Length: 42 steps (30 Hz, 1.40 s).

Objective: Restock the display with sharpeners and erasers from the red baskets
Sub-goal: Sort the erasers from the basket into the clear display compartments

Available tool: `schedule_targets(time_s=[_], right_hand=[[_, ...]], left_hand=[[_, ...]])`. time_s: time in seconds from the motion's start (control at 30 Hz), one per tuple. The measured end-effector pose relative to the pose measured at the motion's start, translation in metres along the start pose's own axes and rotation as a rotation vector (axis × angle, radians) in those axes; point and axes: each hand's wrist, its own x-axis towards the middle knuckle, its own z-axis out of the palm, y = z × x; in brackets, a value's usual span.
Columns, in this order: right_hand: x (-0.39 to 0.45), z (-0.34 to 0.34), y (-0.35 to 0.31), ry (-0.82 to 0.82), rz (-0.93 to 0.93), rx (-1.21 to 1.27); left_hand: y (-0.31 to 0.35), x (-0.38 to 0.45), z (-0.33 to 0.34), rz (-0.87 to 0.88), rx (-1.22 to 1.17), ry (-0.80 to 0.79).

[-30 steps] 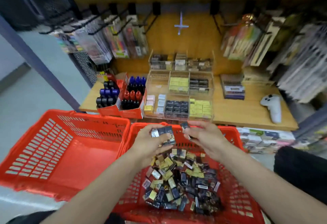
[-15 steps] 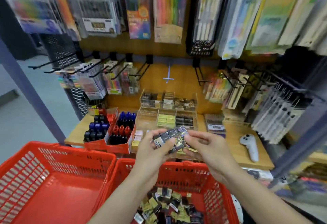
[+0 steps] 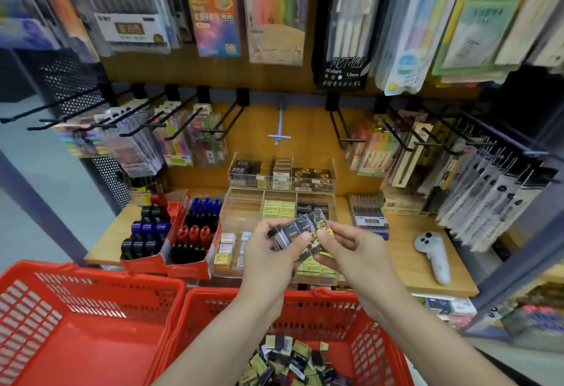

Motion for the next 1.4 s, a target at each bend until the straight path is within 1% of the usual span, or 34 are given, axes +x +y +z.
schedule_targets(time_s=[0.13,0.23,0.3,0.4,0.43,0.47,0.5,0.6,0.67,0.83,0.9,1.0,1.07,1.13,1.2,1.3,1.4], right_hand=[[0.002,-0.002,0.011,-0.019,-0.011,-0.172],[0.003,-0.006,0.009,-0.06,0.008,-0.228],[0.004,-0.011,0.002,-0.103,0.086,-0.173],[0.006,-0.019,-0.003,-0.144,0.221,-0.071],[0.005,-0.02,-0.003,-0.147,0.241,-0.063],[0.005,-0.02,-0.002,-0.158,0.248,-0.063],[0.004,-0.02,-0.002,-0.169,0.246,-0.064],[0.002,-0.023,-0.005,-0.232,0.224,-0.086],[0.002,-0.025,-0.009,-0.292,0.218,-0.126],[-0.001,-0.031,-0.018,-0.349,0.171,-0.295],[-0.002,-0.031,-0.019,-0.345,0.144,-0.364],[-0.001,-0.028,-0.019,-0.32,0.06,-0.482],[0.0,-0.028,-0.017,-0.313,-0.011,-0.592],[0.001,-0.028,-0.016,-0.306,-0.064,-0.68],[0.003,-0.03,-0.015,-0.289,-0.096,-0.702],[0.005,-0.033,-0.013,-0.274,-0.161,-0.773],[0.004,-0.034,-0.012,-0.292,-0.292,-0.904]], left_hand=[[-0.005,0.003,0.001,-0.075,0.032,0.01],[-0.003,0.008,-0.002,-0.149,0.004,-0.033],[0.002,0.012,-0.004,-0.268,-0.088,-0.043],[0.01,0.016,-0.009,-0.504,-0.387,-0.026],[0.012,0.015,-0.011,-0.544,-0.436,-0.023],[0.012,0.015,-0.013,-0.555,-0.405,-0.032],[0.011,0.015,-0.014,-0.541,-0.31,-0.059],[0.01,0.014,-0.017,-0.415,0.022,-0.225],[0.01,0.013,-0.019,-0.357,0.138,-0.303],[0.007,0.009,-0.021,-0.224,0.311,-0.393],[0.006,0.009,-0.022,-0.191,0.336,-0.396],[0.0,0.01,-0.021,-0.18,0.303,-0.351],[-0.002,0.011,-0.02,-0.221,0.264,-0.304],[-0.002,0.012,-0.019,-0.287,0.232,-0.291],[-0.002,0.013,-0.017,-0.319,0.22,-0.293],[-0.002,0.014,-0.015,-0.285,0.212,-0.288],[-0.003,0.016,-0.015,-0.204,0.222,-0.279]])
